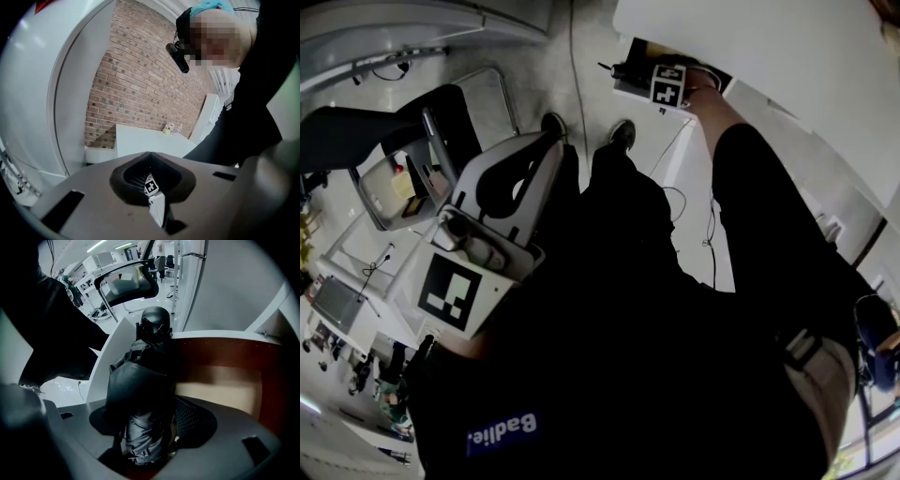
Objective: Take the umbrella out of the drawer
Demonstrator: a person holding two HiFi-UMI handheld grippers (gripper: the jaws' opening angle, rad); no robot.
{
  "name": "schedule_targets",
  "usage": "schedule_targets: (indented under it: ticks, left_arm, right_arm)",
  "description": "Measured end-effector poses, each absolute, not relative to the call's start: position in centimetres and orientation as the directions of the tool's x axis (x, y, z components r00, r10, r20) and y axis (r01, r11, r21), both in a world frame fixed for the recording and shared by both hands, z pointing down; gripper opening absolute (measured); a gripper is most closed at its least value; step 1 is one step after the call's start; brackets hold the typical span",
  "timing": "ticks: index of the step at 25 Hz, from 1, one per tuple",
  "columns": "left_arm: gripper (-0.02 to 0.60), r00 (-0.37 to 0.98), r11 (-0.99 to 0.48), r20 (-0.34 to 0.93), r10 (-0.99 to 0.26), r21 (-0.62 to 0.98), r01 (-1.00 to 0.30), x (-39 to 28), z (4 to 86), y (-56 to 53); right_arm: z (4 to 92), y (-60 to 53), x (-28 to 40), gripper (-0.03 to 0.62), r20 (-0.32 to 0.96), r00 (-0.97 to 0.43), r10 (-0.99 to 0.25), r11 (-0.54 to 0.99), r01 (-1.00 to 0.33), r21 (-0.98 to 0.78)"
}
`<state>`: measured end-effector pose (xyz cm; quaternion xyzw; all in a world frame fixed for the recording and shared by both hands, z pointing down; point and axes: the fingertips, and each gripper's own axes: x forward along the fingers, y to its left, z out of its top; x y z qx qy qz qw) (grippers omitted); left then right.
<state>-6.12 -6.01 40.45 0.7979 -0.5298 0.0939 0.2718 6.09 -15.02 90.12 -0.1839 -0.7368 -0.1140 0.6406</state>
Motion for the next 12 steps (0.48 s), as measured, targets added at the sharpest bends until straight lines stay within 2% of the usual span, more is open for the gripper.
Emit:
schedule_targets:
  ticks: [6, 12]
  left_arm:
    - [0.002, 0.433, -0.293, 0.447, -0.783, 0.348, -0.891, -5.5, 40.7, -5.7]
    - [0.002, 0.456, -0.315, 0.438, -0.774, 0.357, -0.879, -5.1, 40.2, -5.7]
  right_arm:
    - [90.2, -15.1, 6.3, 0.284, 0.988, -0.068, 0.136, 0.894, 0.438, -0.093]
    - [88.1, -15.1, 6.5, 0.267, 0.989, -0.123, 0.081, 0.915, 0.403, -0.025]
